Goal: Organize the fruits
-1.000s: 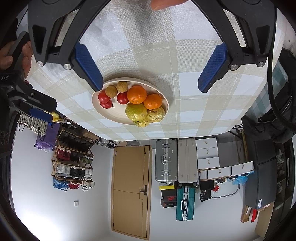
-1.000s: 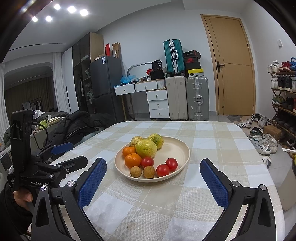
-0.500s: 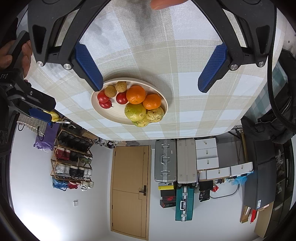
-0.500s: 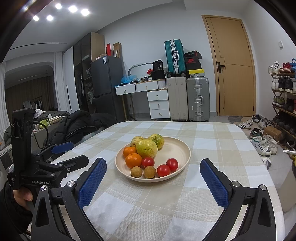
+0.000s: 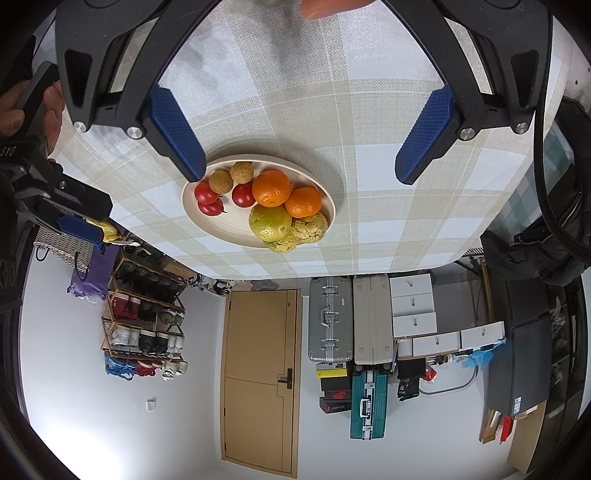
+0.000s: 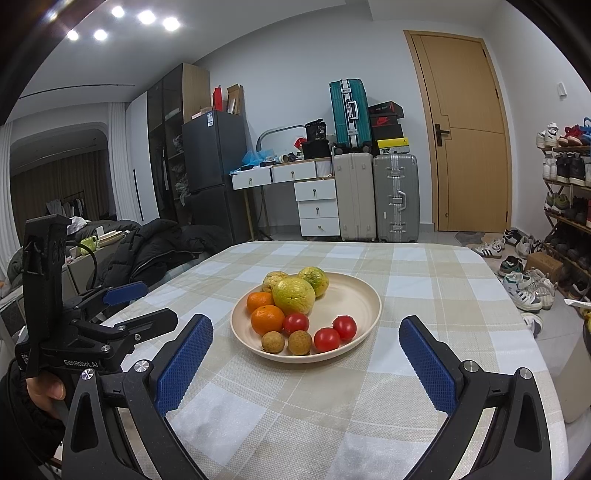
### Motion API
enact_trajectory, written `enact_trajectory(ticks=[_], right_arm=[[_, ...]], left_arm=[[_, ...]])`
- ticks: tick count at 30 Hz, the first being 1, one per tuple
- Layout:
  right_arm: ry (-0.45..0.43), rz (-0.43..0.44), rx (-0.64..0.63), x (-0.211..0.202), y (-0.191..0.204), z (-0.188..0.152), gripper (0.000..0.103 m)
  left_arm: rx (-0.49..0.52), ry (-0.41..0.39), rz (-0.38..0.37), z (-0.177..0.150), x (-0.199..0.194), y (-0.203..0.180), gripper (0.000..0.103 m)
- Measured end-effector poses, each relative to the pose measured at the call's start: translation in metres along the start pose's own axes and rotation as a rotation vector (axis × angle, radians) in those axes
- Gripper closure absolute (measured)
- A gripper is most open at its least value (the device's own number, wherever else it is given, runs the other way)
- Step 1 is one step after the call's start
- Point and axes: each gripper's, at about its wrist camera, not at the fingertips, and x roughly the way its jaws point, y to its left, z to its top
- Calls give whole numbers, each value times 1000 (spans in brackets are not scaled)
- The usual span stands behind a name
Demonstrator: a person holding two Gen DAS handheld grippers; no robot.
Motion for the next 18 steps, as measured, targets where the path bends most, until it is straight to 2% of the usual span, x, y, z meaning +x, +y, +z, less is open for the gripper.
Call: enact_trajectory(ticks=[18], right_arm=[[4, 5, -13, 0, 3, -1, 0]], left_arm=[[-8, 1, 1, 0, 1, 1, 1]])
